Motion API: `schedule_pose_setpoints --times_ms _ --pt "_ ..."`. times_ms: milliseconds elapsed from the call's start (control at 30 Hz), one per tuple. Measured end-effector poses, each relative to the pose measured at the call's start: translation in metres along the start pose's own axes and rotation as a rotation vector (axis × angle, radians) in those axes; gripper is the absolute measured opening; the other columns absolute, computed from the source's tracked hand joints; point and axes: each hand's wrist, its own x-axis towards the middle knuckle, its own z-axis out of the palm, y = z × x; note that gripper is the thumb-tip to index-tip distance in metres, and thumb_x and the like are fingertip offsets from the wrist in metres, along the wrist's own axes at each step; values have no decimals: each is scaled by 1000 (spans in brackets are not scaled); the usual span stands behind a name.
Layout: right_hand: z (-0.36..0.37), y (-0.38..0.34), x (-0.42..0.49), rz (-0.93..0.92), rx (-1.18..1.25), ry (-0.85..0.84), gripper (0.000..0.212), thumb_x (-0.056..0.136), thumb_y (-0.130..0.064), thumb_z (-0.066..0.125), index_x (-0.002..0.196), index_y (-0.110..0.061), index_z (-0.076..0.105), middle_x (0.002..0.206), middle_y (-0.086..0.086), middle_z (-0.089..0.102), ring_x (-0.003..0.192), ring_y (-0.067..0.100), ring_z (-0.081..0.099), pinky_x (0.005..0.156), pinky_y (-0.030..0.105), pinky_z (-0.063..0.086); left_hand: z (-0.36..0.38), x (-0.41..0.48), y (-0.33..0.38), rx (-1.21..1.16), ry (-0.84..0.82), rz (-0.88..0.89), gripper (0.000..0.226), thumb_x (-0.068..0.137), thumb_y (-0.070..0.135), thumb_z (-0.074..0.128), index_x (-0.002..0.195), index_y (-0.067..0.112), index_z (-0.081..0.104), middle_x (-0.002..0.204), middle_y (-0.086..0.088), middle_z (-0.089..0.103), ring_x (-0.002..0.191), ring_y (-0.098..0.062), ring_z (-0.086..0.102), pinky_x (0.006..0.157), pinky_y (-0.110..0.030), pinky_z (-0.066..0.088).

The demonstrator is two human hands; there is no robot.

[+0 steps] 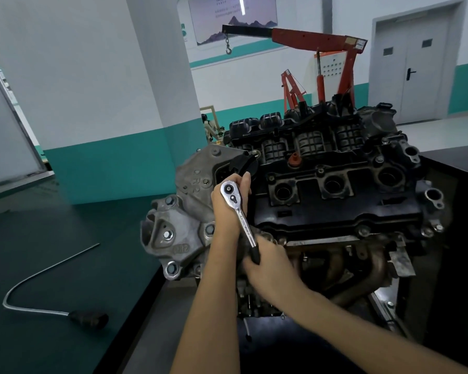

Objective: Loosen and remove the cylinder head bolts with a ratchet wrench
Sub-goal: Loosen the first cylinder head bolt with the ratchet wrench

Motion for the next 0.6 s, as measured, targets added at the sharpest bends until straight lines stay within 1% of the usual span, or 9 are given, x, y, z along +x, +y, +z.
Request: schedule_pose_setpoints --times_ms 67,133,233,300,367,400,500,533,600 --pt "-1 1 2 -7 -15 -20 8 81 -8 52 84 -14 56 78 9 60 67 20 56 57 19 42 -1 0 -1 -10 -21 -6 41 94 28 61 62 4 54 52 1 48 48 -5 39 52 -17 33" --pt "-23 4 10 -42 -150 -90 19 80 -9 53 72 -24 47 74 6 56 67 21 51 56 19 36 -3 0 -2 -44 -52 3 42 94 26 62 65 -4 54 55 -7 48 52 -12 39 54 -23 34" --pt "-77 4 34 -109 -472 -203 22 80 -12 57 68 -25 44 67 -4 51 59 14 49 53 19 34 -5 0 -2 -49 -132 -5 41 92 25 64 61 1 50 52 1 42 51 -10 36 52 -22 32" --pt "-111 -4 55 -174 -669 -237 16 83 -16 59 75 -27 49 64 -9 46 59 14 56 49 20 35 -8 2 -1 -56 -173 -22 41 91 23 66 59 6 47 50 7 39 50 -7 35 50 -18 30" --pt "-131 -15 75 -269 -877 -230 9 85 -22 58 93 -26 57 65 -12 39 71 22 59 57 24 37 -10 2 0 -80 -181 -15 42 91 21 65 63 -4 48 52 4 40 52 -8 34 50 -20 30" --pt "-135 -18 80 -307 -940 -216 16 86 -24 57 102 -25 57 66 -12 36 74 24 58 60 27 37 -10 2 1 -87 -172 -12 42 92 21 65 64 -6 48 53 2 40 52 -8 34 51 -21 30" --pt "-124 -15 72 -273 -879 -147 10 85 -24 57 95 -25 57 66 -11 38 71 23 58 60 28 37 -6 0 1 -128 -102 -35 40 93 22 63 61 2 48 51 2 38 49 -6 33 50 -19 30" --pt "-114 -9 61 -233 -789 -130 5 83 -23 58 86 -25 54 66 -9 41 67 22 57 58 28 39 -5 -1 1 -132 -80 -37 41 93 22 62 61 3 47 51 3 38 48 -5 32 49 -18 29" --pt "-86 2 37 -135 -547 -123 12 80 -20 58 74 -22 48 65 -3 49 61 22 56 55 29 44 -2 -1 0 -114 -46 -19 44 94 24 62 62 -3 49 50 1 39 48 -6 33 48 -18 30"
